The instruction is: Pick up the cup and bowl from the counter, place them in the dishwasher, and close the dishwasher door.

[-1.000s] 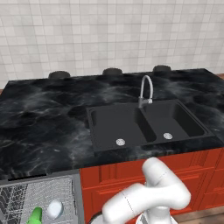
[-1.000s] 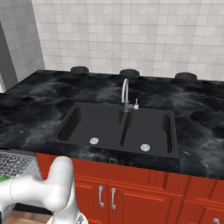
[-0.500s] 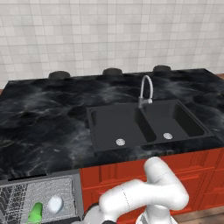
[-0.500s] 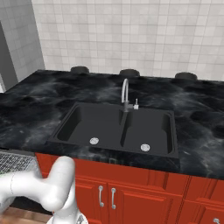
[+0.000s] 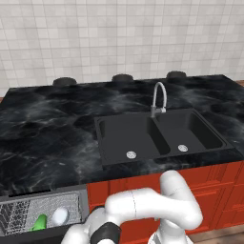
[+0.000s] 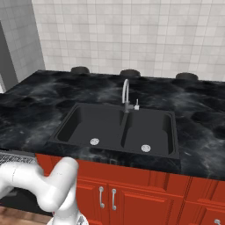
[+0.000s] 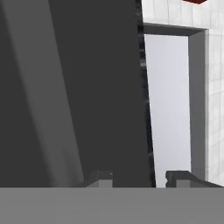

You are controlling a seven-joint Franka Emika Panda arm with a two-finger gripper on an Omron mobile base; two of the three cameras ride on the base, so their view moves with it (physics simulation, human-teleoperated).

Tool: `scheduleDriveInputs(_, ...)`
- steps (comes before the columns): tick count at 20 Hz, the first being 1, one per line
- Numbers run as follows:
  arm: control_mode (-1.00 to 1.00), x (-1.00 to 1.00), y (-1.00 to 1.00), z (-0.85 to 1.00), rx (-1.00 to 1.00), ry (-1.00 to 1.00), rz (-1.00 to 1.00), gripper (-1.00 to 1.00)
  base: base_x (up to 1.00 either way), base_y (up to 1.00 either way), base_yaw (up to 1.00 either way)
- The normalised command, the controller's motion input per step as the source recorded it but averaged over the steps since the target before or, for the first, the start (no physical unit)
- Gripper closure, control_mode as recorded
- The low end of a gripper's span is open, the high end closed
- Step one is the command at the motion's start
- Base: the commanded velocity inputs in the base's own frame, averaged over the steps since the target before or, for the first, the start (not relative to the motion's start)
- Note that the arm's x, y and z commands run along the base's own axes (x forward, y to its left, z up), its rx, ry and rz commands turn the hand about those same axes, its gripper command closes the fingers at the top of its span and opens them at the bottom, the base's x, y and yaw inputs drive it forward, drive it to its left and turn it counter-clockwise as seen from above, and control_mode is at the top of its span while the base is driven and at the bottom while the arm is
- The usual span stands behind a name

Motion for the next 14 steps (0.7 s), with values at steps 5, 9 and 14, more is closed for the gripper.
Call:
scheduleDriveInputs(5, -1.00, 0.81, -0.38, 0.00, -0.01, -0.04, 0.00, -1.00, 0.00, 0.00, 0.00)
scheduleDriveInputs(9, -1.00, 0.76, -0.34, 0.00, -0.02, -0.05, 0.00, -1.00, 0.00, 0.00, 0.00)
scheduleDriveInputs(14, -1.00, 0.72, -0.34, 0.00, -0.02, -0.05, 0.00, -1.00, 0.00, 0.00, 0.00)
